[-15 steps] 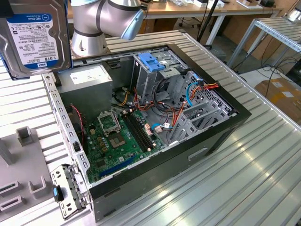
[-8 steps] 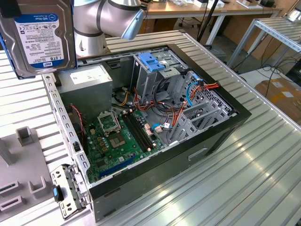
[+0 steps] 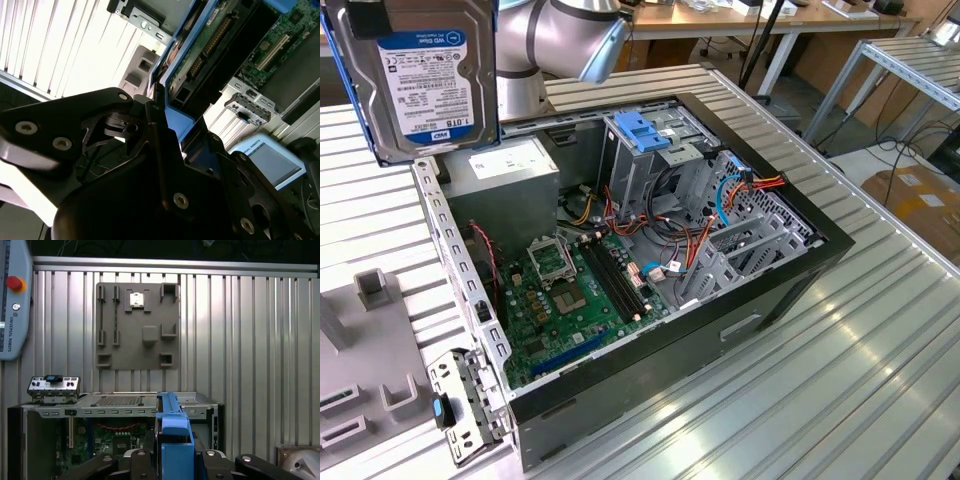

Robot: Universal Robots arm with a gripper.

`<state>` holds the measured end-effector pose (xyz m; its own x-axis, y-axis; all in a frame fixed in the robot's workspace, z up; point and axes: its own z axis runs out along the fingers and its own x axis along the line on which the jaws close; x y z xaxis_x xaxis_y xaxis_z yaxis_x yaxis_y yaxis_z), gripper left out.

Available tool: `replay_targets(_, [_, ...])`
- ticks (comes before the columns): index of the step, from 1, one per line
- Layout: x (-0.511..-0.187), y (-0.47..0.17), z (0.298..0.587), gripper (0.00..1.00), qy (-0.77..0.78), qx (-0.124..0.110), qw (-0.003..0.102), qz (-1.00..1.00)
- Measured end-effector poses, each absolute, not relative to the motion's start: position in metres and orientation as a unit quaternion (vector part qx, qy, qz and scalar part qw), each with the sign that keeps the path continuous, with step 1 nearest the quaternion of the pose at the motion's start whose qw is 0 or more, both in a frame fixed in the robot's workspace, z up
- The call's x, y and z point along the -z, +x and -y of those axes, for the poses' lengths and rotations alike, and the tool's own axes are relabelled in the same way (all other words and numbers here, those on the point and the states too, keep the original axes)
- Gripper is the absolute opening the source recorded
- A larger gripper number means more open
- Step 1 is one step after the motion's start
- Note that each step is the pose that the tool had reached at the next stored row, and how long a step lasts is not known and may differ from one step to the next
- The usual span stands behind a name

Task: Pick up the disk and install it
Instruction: 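Pick up the disk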

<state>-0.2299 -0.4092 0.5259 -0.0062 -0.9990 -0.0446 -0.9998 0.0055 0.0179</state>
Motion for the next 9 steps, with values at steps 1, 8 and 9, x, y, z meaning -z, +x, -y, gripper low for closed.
replay_targets(1, [-0.526,-0.228,0.411,0.37,-0.705,-0.022,0.010,-0.709])
replay_targets(8, [-0.525,-0.220,0.429,0.37,-0.705,-0.022,0.010,-0.709])
replay_targets(9, [-0.525,-0.219,0.430,0.37,-0.705,-0.022,0.010,-0.709])
